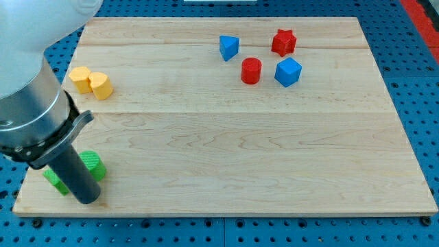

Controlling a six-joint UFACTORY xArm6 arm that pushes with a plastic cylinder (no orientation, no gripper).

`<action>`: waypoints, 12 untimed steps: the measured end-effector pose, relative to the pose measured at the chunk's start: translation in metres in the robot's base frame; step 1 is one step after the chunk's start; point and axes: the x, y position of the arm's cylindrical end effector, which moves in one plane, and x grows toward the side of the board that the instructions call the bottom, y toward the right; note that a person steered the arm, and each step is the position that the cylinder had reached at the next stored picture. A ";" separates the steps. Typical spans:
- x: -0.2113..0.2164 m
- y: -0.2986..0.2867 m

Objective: Push blue cube to the top right

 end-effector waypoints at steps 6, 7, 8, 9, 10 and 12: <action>-0.080 0.146; -0.103 0.182; -0.119 0.212; -0.131 0.239; -0.163 0.268; -0.214 0.297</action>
